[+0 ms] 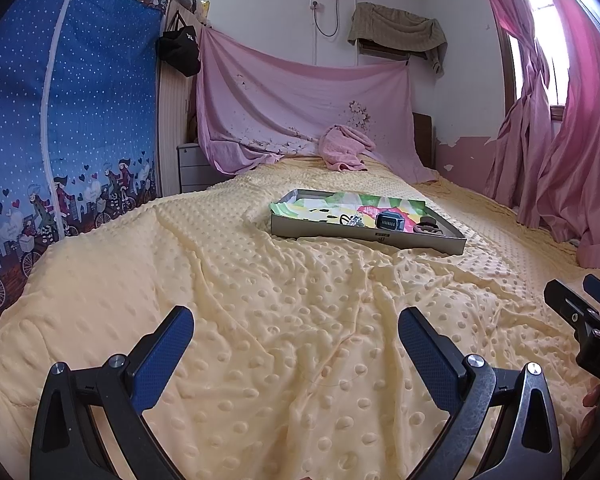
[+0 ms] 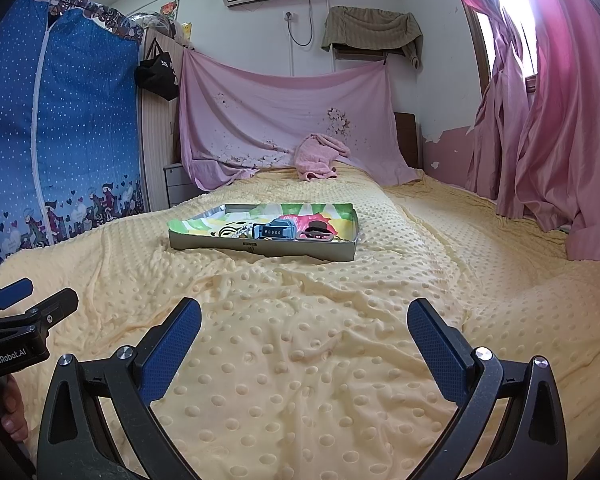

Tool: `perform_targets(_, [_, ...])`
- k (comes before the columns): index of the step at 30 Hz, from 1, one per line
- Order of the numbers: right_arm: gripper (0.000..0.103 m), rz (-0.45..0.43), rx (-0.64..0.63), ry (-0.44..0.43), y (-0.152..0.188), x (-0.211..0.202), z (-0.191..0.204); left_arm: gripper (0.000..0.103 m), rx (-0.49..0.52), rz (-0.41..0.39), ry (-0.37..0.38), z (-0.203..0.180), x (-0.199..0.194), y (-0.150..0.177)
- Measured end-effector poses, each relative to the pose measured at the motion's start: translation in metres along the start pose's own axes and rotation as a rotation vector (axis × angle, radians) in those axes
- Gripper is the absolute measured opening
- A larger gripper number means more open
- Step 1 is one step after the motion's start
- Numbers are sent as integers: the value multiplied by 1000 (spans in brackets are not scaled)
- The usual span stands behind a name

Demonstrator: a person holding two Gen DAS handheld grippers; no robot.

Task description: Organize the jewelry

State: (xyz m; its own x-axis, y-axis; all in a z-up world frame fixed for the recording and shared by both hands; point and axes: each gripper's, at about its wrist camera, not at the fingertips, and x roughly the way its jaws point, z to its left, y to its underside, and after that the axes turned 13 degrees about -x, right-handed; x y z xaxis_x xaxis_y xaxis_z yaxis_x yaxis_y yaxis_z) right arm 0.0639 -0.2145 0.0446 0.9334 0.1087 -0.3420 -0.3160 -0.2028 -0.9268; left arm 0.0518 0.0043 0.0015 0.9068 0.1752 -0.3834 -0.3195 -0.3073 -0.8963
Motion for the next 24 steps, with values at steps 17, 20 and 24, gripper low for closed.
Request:
perform_targets(17, [102,1,0,0,0,0,0,103,0,1,0,1,0,0])
perform_targets(20, [102,0,-1,0,0,0,0,103,0,2,1,1,0,0])
perform_targets(24, [102,1,0,-1,0,0,0,103,1,4,5,-1,-1,2])
